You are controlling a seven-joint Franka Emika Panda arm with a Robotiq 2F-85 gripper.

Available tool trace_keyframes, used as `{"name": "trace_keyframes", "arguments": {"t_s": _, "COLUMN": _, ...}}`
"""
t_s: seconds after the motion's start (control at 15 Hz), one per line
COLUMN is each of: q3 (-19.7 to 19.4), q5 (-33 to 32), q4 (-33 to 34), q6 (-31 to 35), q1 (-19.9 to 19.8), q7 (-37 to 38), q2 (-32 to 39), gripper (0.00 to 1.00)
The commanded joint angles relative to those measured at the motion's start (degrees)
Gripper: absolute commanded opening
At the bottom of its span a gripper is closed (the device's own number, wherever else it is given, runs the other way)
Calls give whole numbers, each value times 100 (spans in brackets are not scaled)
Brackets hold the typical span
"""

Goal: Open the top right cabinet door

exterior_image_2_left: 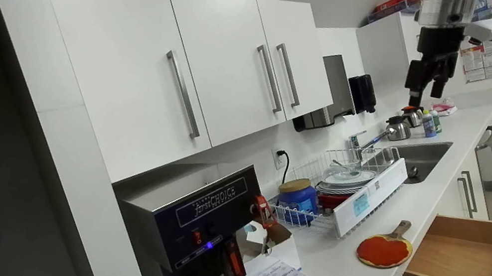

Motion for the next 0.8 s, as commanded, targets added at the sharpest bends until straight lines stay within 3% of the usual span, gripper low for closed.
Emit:
{"name": "trace_keyframes", "arguments": {"t_s": 0.0, "q3": 33, "q5": 164, "q4": 42, "q6": 238, "q1": -7, "q7": -73, "q2": 8, "gripper": 100}}
{"name": "trace_keyframes", "arguments": {"t_s": 0.4, "q3": 29, "q5": 194, "q4": 35, "q6": 303, "q1": 0, "q7": -95, "q2": 17, "gripper": 100}}
{"name": "trace_keyframes", "arguments": {"t_s": 0.73, "q3": 26, "q5": 773, "q4": 219, "q6": 2691, "q1": 367, "q7": 167, "q2": 788, "gripper": 100}}
